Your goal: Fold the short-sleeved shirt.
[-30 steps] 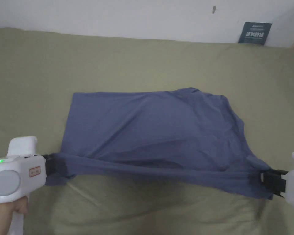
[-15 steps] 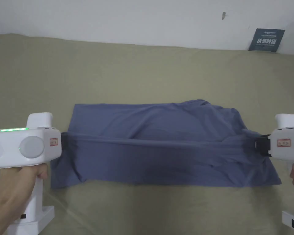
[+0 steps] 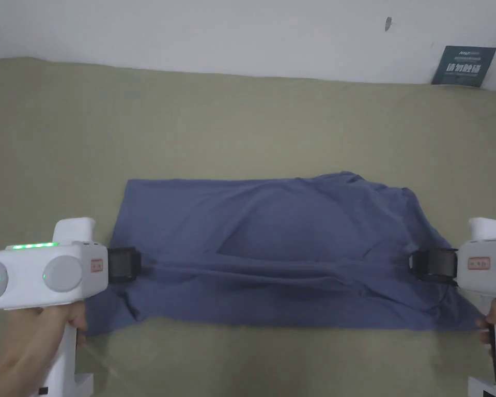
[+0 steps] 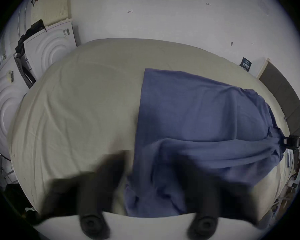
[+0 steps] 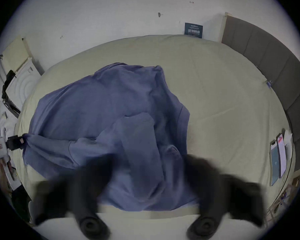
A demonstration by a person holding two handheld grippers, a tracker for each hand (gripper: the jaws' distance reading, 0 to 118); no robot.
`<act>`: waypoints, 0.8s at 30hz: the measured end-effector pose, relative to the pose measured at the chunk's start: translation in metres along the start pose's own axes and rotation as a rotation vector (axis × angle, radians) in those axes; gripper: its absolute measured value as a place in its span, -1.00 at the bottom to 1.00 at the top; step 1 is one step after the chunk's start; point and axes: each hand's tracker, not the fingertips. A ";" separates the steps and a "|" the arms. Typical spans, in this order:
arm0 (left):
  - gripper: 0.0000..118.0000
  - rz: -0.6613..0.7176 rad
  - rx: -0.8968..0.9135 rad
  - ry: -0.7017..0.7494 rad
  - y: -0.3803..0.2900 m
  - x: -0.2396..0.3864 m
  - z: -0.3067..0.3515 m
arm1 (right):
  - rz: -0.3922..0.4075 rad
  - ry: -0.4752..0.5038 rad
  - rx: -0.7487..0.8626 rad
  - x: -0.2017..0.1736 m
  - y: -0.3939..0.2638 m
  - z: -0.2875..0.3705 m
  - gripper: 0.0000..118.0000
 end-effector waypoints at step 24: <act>-0.12 -0.089 -0.119 0.037 -0.051 0.010 -0.001 | 0.006 -0.071 -0.010 0.046 -0.047 0.028 -0.26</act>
